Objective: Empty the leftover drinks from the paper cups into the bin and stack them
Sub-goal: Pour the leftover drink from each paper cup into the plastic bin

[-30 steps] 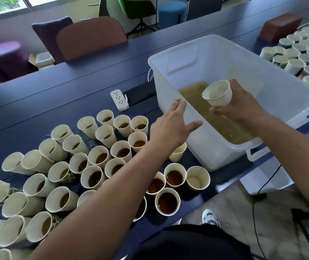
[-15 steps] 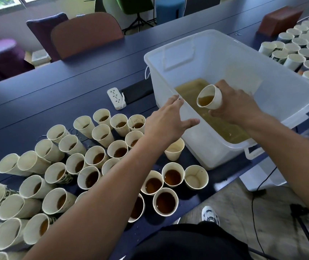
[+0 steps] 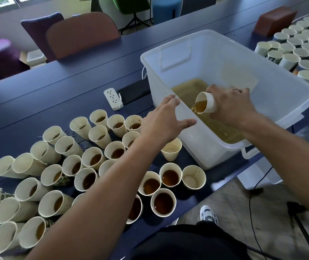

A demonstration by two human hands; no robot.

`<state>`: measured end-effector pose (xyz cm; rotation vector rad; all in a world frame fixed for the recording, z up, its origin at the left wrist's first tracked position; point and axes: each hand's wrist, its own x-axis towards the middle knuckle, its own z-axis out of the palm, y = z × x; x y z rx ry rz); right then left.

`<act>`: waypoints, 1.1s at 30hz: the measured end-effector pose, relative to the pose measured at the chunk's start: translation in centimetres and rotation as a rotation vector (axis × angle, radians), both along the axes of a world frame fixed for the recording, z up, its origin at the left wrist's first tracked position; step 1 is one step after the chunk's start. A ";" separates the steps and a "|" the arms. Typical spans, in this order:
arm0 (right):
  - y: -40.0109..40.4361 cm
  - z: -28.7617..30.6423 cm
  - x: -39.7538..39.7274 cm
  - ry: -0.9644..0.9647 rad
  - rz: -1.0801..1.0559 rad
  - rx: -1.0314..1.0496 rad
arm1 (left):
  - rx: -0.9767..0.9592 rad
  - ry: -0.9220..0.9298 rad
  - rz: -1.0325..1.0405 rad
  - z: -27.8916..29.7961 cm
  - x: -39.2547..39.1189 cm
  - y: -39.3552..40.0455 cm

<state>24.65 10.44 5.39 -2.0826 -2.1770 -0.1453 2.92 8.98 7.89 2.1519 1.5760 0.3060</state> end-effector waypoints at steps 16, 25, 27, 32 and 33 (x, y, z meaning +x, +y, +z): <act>-0.4 0.2 -0.7 -0.212 0.043 0.103 | -0.018 -0.015 0.010 0.0 0.0 -0.1; -0.3 -0.3 -0.4 -0.279 -0.007 0.053 | -0.018 -0.042 0.005 0.0 -0.1 -0.1; -0.2 -0.5 -0.3 -0.257 -0.033 0.028 | -0.009 -0.052 0.005 -0.2 -0.1 -0.1; -0.6 0.6 -0.9 0.065 -0.085 0.108 | -0.050 -0.194 0.023 -0.6 -0.9 0.6; -0.9 1.0 -1.2 0.153 -0.081 0.144 | -0.110 -0.299 0.028 -0.6 -1.3 0.8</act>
